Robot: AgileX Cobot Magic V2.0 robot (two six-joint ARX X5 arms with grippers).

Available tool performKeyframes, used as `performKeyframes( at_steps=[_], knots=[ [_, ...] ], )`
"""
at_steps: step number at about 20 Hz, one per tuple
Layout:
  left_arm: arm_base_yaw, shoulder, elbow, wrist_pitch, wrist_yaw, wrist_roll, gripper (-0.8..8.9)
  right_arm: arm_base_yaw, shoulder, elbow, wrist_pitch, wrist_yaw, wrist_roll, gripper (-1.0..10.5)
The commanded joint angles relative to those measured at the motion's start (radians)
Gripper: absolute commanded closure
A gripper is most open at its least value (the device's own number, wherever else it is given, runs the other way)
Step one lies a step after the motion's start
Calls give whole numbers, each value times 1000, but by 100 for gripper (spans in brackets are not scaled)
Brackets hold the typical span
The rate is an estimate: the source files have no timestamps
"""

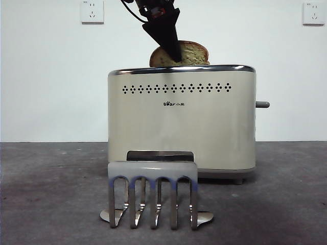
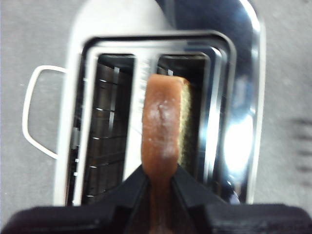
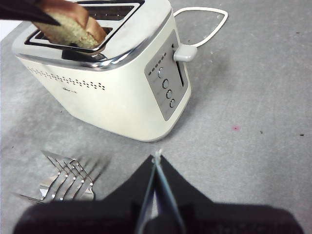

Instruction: Pick up a slice of bread from the rack,put the bread on the toaster,press the button

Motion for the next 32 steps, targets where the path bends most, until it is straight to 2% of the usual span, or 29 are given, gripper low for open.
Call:
performKeyframes(
  at_steps=[1, 2, 5, 6, 8, 12, 14, 16, 19, 20, 21, 22, 24, 26, 29, 32],
  knots=[
    [2, 13, -1, 13, 8, -52, 807, 0, 0, 6, 4, -3, -12, 949],
    [2, 12, -1, 13, 8, -61, 779, 0, 0, 6, 4, -3, -12, 949],
    [2, 6, -1, 13, 9, -90, 525, 0, 0, 6, 4, -3, -12, 949],
    [2, -2, -1, 14, 9, -105, 492, 0, 0, 6, 4, -3, -12, 949],
    [2, -32, -1, 21, 9, -133, 494, 0, 0, 6, 4, -3, -12, 949],
    [1, -137, -1, 54, 61, -257, 495, 0, 31, 6, 9, 8, 1, 949],
    [-10, -196, -1, 49, 97, -290, 499, 0, 79, 6, 25, 28, 39, 949],
    [-21, -254, -1, 37, 114, -332, 499, 0, 147, 6, 67, 26, 115, 949],
    [-46, -324, -1, -13, 113, -459, 501, 0, 266, 14, 152, -14, 241, 950],
    [-51, -342, -1, -43, 113, -497, 504, 0, 305, 27, 169, -31, 260, 950],
    [-51, -359, -1, -79, 113, -535, 508, 0, 341, 50, 174, -37, 262, 950],
    [-51, -373, -1, -122, 114, -579, 580, 0, 380, 77, 176, -39, 260, 950],
    [-51, -392, -1, -206, 121, -613, 804, 0, 461, 135, 204, -77, 264, 950],
    [-49, -399, -1, -270, 120, -651, 821, -4, 555, 197, 253, -138, 287, 954],
    [-42, -399, -1, -274, 120, -726, 821, -7, 722, 293, 322, -259, 347, 954],
    [-42, -399, -1, -276, 112, -790, 821, -7, 869, 378, 325, -282, 352, 954]
  ],
)
